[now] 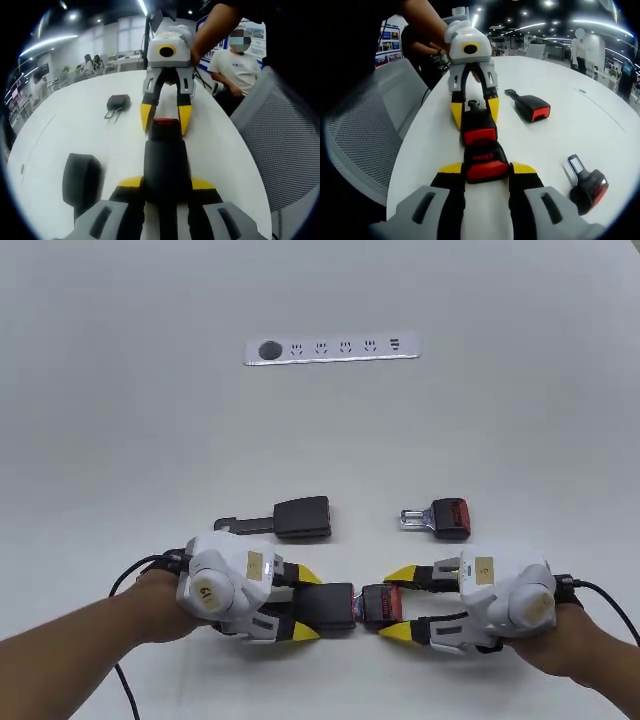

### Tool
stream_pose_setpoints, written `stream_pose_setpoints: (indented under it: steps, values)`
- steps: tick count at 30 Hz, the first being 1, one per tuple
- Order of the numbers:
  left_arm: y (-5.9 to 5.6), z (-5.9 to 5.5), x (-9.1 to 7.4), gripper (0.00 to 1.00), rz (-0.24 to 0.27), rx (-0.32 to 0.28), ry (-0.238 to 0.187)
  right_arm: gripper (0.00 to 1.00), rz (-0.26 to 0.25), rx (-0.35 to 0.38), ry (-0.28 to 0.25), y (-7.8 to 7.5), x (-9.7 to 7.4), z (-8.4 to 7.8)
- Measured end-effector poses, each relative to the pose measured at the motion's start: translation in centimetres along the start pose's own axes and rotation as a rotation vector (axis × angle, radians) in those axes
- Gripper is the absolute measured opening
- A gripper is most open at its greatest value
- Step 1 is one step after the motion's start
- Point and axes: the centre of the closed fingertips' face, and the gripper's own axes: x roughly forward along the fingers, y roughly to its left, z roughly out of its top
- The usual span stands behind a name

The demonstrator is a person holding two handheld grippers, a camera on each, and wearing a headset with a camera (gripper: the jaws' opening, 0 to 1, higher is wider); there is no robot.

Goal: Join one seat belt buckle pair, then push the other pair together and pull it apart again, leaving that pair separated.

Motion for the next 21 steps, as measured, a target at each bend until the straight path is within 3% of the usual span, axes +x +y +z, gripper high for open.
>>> stream_pose_setpoints:
  steps: [13, 19, 21]
  values:
    - [0.07, -0.03, 0.01, 0.34, 0.002, -0.001, 0.028, 0.34, -0.005, -0.016, 0.026, -0.01, 0.13, 0.15]
    - [0.11, 0.0, 0.06, 0.35, 0.001, 0.024, 0.061, 0.36, -0.021, 0.058, 0.042, -0.32, 0.06, 0.25]
    - [0.17, 0.07, 0.09, 0.35, 0.005, 0.015, 0.073, 0.42, -0.041, 0.092, 0.035, -0.41, -0.01, 0.49]
